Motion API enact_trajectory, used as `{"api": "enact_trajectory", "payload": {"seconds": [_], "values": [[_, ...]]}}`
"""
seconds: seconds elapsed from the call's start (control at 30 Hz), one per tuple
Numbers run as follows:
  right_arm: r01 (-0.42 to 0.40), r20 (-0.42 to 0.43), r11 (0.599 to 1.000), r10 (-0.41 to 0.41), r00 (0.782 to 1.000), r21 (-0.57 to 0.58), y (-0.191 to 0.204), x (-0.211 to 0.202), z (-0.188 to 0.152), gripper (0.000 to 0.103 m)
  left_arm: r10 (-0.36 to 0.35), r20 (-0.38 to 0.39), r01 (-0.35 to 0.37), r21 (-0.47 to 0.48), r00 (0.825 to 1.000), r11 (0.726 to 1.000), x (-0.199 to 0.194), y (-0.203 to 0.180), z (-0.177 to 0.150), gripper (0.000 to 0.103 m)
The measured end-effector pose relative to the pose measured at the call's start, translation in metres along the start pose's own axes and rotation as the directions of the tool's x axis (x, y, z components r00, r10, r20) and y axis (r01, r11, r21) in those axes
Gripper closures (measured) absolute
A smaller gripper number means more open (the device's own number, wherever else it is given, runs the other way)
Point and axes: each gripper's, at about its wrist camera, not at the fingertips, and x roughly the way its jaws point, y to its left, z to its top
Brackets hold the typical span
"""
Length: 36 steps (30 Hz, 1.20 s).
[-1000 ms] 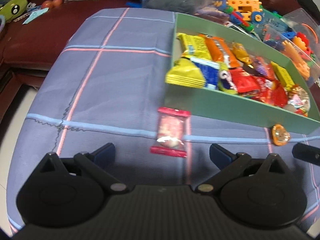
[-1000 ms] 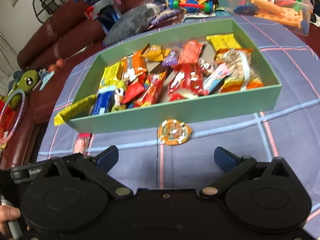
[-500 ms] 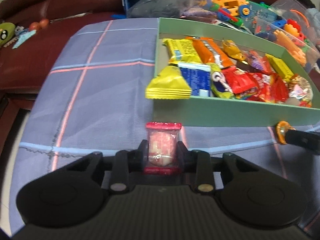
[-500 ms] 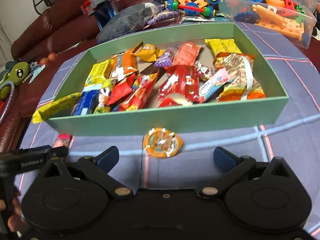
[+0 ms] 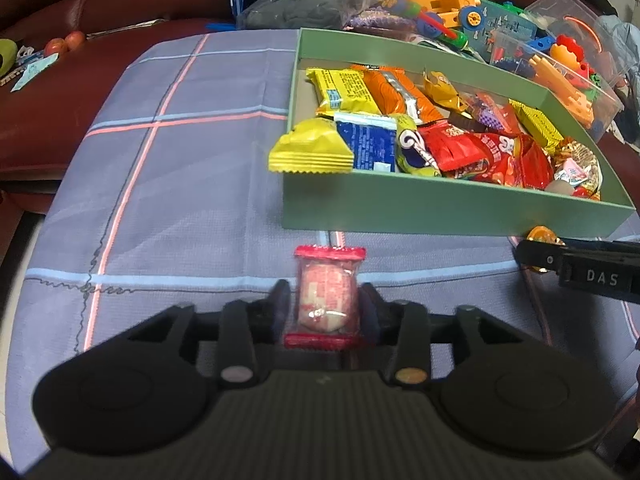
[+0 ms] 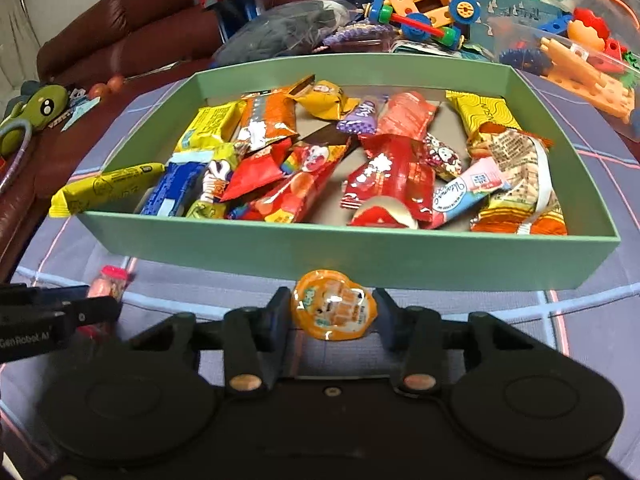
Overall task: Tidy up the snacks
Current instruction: 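Carry the pink-edged bag into the tray while right grasps orange round candy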
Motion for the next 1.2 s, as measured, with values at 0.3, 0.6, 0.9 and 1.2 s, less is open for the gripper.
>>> {"api": "enact_trajectory", "payload": {"seconds": [0.3,0.6,0.9,1.2], "values": [[0.022,0.019,0.999,-0.021,1.000,-0.038,0.004,-0.001,-0.006,0.060,0.071,0.019,-0.072,0.081,0.997,0.994,-0.002,-0.010,-0.008,0.072],[-0.023,0.015,1.000,0.023,1.000,-0.001,-0.005,-0.023,-0.008,0.062,0.018,-0.013,-0.018,0.022,1.000,1.000,-0.016,-0.007,-0.012,0.074],[-0.060,0.055,0.997,0.058,0.997,0.052,-0.019,-0.056,-0.014,0.062,-0.067,0.020,0.065,0.051,0.998,0.997,-0.050,-0.033,-0.015,0.075],[-0.078,0.134,0.992,0.064,0.989,0.097,-0.037,-0.098,-0.012,0.062,-0.147,0.076,0.142,0.072,0.986,0.987,-0.079,-0.062,0.008,0.074]]}}
